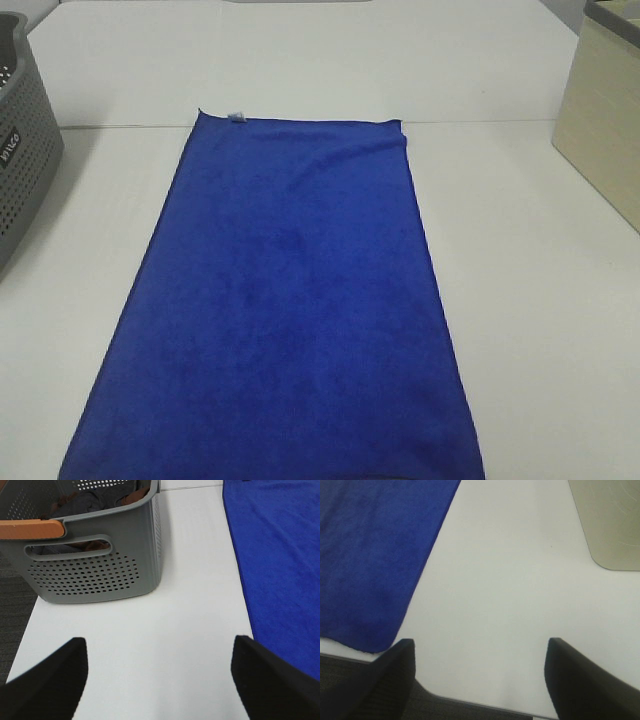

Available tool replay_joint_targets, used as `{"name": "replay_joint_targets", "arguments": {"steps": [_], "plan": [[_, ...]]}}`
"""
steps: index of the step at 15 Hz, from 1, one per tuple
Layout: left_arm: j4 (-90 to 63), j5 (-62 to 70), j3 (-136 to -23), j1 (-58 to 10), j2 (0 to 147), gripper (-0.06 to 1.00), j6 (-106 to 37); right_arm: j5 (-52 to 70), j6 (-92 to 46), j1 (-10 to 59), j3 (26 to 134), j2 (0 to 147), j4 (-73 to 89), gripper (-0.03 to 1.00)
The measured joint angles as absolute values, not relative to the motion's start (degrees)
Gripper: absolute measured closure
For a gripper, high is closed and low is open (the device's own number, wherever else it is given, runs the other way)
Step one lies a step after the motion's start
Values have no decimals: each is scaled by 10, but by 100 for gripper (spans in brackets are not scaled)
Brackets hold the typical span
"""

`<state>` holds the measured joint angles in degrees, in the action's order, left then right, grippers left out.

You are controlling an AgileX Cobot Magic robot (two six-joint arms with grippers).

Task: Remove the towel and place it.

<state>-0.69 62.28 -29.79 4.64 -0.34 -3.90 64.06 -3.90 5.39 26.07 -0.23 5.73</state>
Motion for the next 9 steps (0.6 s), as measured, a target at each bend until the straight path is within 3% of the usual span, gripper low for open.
{"name": "replay_joint_targets", "arguments": {"steps": [9], "plan": [[-38,619,-298,46,-3,20,-41,641,-40,54,261,-2,40,25]]}}
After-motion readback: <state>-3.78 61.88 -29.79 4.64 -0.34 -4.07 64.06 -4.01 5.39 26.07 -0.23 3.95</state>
